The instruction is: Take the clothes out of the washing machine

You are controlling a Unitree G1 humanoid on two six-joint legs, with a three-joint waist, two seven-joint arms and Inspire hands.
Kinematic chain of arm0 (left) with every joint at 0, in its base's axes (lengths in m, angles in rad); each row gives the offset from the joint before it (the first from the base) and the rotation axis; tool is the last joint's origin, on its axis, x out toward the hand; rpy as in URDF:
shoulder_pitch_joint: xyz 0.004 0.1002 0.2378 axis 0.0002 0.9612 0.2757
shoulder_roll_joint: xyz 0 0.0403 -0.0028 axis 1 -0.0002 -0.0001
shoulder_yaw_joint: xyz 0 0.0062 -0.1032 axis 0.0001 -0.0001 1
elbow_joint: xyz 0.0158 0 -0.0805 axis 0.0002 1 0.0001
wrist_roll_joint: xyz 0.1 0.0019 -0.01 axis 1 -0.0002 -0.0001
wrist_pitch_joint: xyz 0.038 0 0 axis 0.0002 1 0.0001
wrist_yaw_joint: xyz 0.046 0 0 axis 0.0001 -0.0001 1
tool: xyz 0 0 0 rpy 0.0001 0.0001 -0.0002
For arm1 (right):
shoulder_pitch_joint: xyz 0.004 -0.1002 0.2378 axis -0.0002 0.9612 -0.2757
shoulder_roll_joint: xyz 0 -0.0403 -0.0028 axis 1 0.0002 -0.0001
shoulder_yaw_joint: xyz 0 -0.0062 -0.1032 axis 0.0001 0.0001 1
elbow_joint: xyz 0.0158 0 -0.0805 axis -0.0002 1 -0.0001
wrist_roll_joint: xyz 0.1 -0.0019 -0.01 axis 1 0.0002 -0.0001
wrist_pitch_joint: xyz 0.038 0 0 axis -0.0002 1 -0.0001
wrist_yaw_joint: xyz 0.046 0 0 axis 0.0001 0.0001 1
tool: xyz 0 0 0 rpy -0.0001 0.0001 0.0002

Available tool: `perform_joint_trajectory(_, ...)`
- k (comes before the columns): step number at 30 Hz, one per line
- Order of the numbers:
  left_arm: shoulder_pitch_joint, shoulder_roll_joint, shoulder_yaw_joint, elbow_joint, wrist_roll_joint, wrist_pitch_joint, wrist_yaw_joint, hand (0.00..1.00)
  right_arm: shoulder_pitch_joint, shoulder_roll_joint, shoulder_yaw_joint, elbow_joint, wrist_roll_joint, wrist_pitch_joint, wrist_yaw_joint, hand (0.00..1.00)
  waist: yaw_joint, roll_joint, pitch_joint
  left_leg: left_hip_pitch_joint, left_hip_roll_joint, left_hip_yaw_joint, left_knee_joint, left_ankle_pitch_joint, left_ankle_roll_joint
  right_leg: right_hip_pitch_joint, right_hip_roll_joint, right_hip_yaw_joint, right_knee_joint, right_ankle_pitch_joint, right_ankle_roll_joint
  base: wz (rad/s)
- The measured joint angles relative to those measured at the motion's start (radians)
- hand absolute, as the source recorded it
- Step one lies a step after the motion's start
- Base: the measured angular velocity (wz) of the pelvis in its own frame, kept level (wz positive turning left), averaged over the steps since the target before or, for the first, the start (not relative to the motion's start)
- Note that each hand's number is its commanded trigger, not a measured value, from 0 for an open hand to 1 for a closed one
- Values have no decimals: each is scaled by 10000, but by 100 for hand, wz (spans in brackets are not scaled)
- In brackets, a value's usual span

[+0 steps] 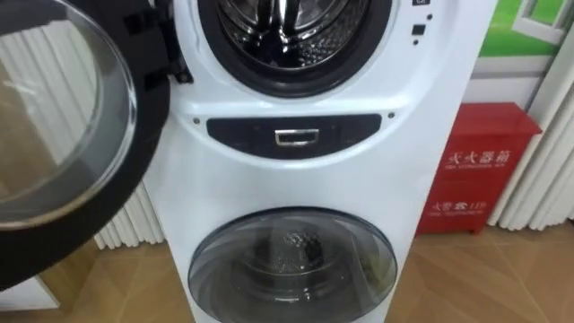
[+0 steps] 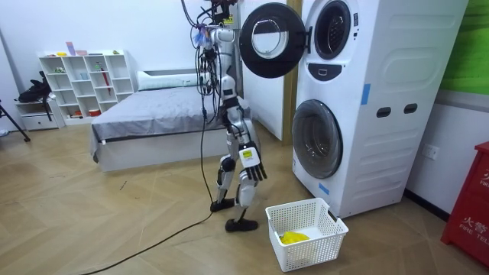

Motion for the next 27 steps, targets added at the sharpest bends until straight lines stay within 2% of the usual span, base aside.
perform_joint_trajectory(2,14,26,749,-143,-987,-9,198,0,-6,-29,-65,-8,-246,-1,18,0,234,98,-11,93,23,244,-88,45,-117,392,285,309,-1067,155,-188,-48)
perform_joint_trajectory(3,18,62,959,-274,-1223,-11,277,0,-4,-35,-88,-14,-314,0,21,0,256,201,-13,110,59,259,-97,55,-136,452,330,329,-1225,217,-216,-21)
perform_joint_trajectory(4,28,134,1476,-767,-1640,-4,412,0,25,-50,-163,-42,-374,3,52,0,266,316,-39,173,139,259,-145,82,-179,527,420,339,-1390,280,-245,-4)
perform_joint_trajectory(5,15,286,2039,-1396,-2028,-18,511,0,26,-50,-462,-28,-454,34,139,0,338,240,-31,273,159,272,-236,113,-223,600,473,385,-1529,320,-268,-3)
perform_joint_trajectory(6,-18,425,2253,-1638,-2084,-31,573,0,-4,-61,-610,-36,-546,35,160,0,429,330,-92,296,182,315,-252,122,-240,598,516,397,-1529,341,-296,-19)
perform_joint_trajectory(7,-95,750,2678,-2219,-2121,-36,717,0,-115,-123,-938,-42,-722,33,214,0,600,331,-86,339,230,457,-286,134,-265,577,582,465,-1523,363,-332,-24)
perform_joint_trajectory(8,-94,924,2833,-2544,-2225,-82,830,0,-167,-179,-1019,-59,-776,29,230,0,658,337,-90,347,246,516,-292,146,-286,593,599,470,-1523,376,-350,-21)
perform_joint_trajectory(10,-246,1689,3384,-3361,-2988,-326,1167,0,-135,-394,-1287,-144,-882,-43,207,0,761,396,-106,269,327,471,-286,161,-311,607,620,323,-1630,420,-382,3)
perform_joint_trajectory(13,-215,2113,4143,-4858,-3471,-361,1685,0,329,-467,-1513,-691,-919,-113,116,0,1052,531,-114,210,318,447,-307,166,-321,581,649,292,-1687,435,-380,3)
perform_joint_trajectory(16,-242,2442,4644,-5872,-3612,-386,2141,0,463,-430,-1966,-741,-988,-112,124,0,1113,738,-139,80,310,232,-289,168,-322,611,609,88,-1821,435,-374,18)
perform_joint_trajectory(17,-255,2583,4834,-6308,-3638,-389,2271,0,441,-385,-2136,-741,-1070,-112,105,0,1124,798,-118,58,316,184,-286,169,-322,598,605,56,-1872,436,-370,15)
perform_joint_trajectory(20,-411,2871,5196,-7041,-3618,-389,2373,0,447,-381,-2139,-743,-1191,-112,143,0,1255,904,-124,74,321,160,-285,171,-325,596,598,56,-1880,436,-370,2)
perform_joint_trajectory(22,-658,3380,5289,-7609,-3556,-386,2413,0,449,-382,-2138,-772,-1431,-104,196,0,1343,991,-117,19,327,52,-285,176,-333,587,585,41,-1878,435,-371,3)
perform_joint_trajectory(23,-740,3753,5286,-7653,-3235,-228,2453,0,459,-384,-2138,-858,-1576,-99,240,0,1348,981,-118,-18,329,-23,-288,181,-341,581,584,36,-1881,435,-372,9)
perform_joint_trajectory(25,-757,3956,5286,-7736,-3127,-36,2462,0,517,-403,-2139,-952,-1854,-96,234,0,1349,1009,-83,-20,319,-27,-285,181,-341,567,595,54,-1914,435,-372,5)
perform_joint_trajectory(27,-762,4034,5270,-8046,-2965,232,2492,0,522,-395,-2138,-935,-1903,-83,233,0,1339,943,-112,-88,317,-117,-262,180,-340,592,588,-3,-2021,438,-367,12)
